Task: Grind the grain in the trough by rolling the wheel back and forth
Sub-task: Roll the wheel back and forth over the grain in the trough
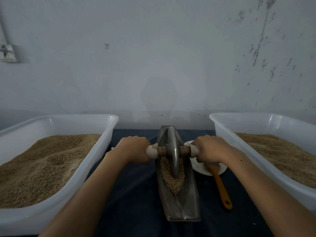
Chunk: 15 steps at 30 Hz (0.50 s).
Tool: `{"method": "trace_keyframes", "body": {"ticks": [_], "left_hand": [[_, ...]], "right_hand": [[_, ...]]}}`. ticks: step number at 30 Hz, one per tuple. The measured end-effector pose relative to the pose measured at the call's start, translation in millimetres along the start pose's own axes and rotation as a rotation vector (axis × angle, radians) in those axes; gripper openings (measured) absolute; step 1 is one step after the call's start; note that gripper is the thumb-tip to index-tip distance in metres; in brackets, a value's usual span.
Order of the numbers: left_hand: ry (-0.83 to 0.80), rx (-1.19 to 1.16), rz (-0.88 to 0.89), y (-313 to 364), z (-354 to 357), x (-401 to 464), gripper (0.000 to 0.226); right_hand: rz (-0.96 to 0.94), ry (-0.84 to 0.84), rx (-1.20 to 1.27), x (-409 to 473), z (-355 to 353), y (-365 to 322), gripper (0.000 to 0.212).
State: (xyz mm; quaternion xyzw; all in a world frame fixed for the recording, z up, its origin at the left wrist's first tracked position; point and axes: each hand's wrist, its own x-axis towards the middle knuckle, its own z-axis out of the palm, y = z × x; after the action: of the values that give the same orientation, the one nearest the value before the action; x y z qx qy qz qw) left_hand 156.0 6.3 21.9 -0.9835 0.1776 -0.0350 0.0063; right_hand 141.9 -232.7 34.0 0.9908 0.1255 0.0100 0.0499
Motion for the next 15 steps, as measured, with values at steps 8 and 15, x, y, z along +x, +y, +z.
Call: {"method": "trace_keyframes", "body": {"ticks": [8,15], "left_hand": [[0.246,0.067,-0.049,0.5,11.3,0.8,0.019],[0.096,0.025,-0.029,0.4,5.5,-1.0,0.021]], "right_hand": [[0.029,0.300,0.010,5.3,18.4,-3.1,0.015],[0.024,0.202,0.005,1.0,11.6,-4.1,0.011]]}}
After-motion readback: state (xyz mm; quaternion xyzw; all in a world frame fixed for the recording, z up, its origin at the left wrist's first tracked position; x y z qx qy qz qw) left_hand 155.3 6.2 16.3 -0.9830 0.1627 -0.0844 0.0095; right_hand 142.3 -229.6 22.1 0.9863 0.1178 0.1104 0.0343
